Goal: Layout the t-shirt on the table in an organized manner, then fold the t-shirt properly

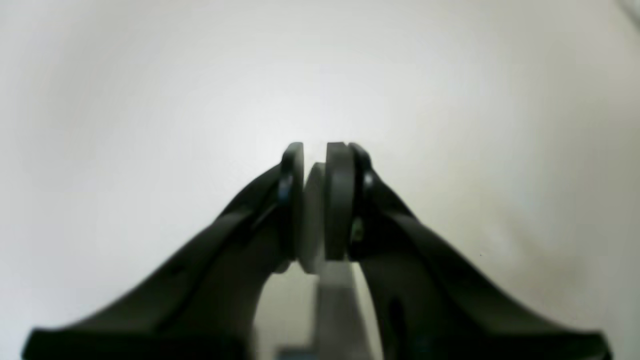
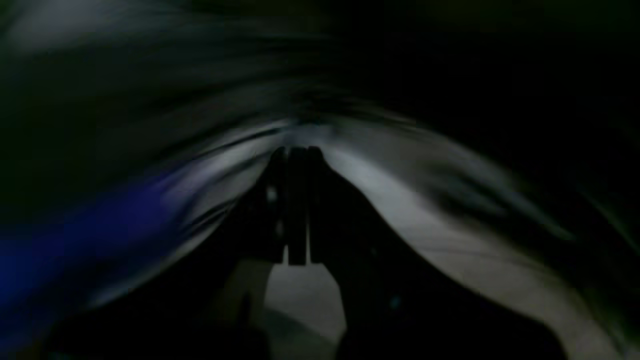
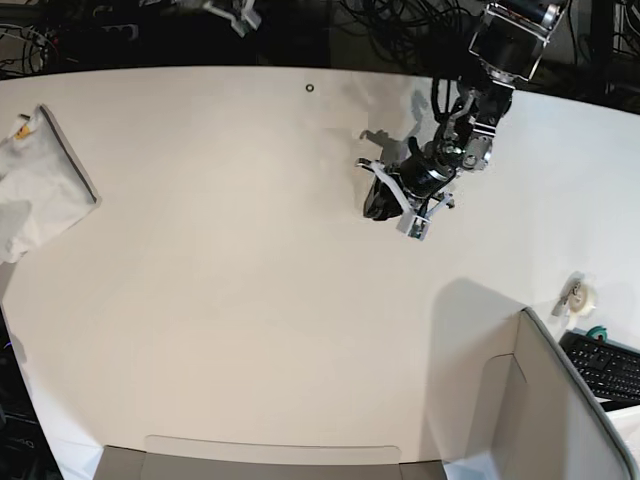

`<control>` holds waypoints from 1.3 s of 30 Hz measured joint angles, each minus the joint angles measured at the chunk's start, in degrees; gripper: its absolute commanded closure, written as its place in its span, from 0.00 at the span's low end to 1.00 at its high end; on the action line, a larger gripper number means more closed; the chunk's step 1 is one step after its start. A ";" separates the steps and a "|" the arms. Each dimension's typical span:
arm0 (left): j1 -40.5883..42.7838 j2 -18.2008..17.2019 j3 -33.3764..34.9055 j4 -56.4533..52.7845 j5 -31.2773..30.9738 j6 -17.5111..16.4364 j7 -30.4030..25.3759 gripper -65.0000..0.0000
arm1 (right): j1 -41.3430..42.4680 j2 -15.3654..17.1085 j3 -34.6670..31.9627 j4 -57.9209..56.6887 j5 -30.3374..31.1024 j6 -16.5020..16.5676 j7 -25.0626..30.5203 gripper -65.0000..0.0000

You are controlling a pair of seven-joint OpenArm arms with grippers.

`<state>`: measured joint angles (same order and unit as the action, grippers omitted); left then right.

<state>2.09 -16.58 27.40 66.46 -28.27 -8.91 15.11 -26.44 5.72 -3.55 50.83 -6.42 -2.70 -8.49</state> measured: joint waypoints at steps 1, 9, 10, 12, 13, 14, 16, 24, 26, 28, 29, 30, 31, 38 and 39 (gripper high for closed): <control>4.68 0.00 -0.33 1.73 0.07 -0.28 -10.64 0.87 | -2.54 1.29 0.42 -3.43 0.22 0.11 6.62 1.00; 22.23 1.31 -3.06 1.51 3.82 2.56 -58.23 0.87 | 4.17 9.20 -1.29 -9.42 4.02 -0.07 10.40 1.00; 21.68 1.55 -3.10 3.10 4.02 3.34 -53.11 0.87 | 4.74 8.90 -1.42 -9.31 3.67 -0.11 10.19 1.00; 20.44 2.23 -3.89 6.05 3.41 4.59 -41.46 0.87 | 4.81 7.89 -4.68 -10.05 3.45 -0.09 5.79 1.00; 19.58 2.58 -3.89 7.43 3.48 7.37 -35.23 0.87 | 5.07 8.09 -6.01 -11.34 4.35 0.37 2.95 1.00; 19.08 2.97 -3.89 8.66 3.76 9.68 -29.44 0.87 | 4.94 9.11 -6.47 -11.43 5.03 1.49 3.15 1.00; 18.99 2.89 -3.91 9.94 3.89 10.62 -24.81 0.87 | 5.97 11.23 -6.86 -10.88 4.59 1.40 4.39 1.00; 32.28 3.43 -7.74 23.06 5.66 10.54 -17.49 0.88 | 4.48 10.64 -7.39 -10.93 3.19 1.40 8.35 1.00; 38.21 3.67 -11.32 32.98 4.96 11.15 -4.83 0.89 | 4.37 12.24 -7.41 -10.88 2.43 1.42 8.11 1.00; 43.41 3.52 -14.53 41.55 4.85 11.96 4.22 0.89 | 4.79 12.20 -7.34 -10.73 2.93 1.44 8.48 1.00; 45.55 3.58 -16.39 45.13 5.01 12.22 9.97 0.89 | 5.18 11.56 -7.37 -10.69 3.32 1.42 8.28 1.00; 46.93 3.52 -17.99 47.82 5.16 13.03 13.11 0.89 | 5.73 10.82 -7.45 -10.71 3.32 1.75 8.22 1.00; 47.93 3.52 -19.54 49.53 5.35 13.88 13.70 0.89 | 6.43 10.51 -7.52 -10.69 3.54 1.81 8.57 1.00; 55.08 3.43 -26.62 51.91 5.60 13.75 6.73 0.89 | 6.73 11.30 -7.48 -10.40 3.58 1.84 8.76 1.00; 57.22 3.45 -27.04 51.78 5.44 13.46 5.38 0.89 | 6.45 11.21 -7.48 -10.45 3.58 1.84 8.50 1.00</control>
<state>59.31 -13.13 0.36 118.24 -22.83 4.56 20.49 -19.99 16.93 -11.03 40.38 -2.83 -0.86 0.01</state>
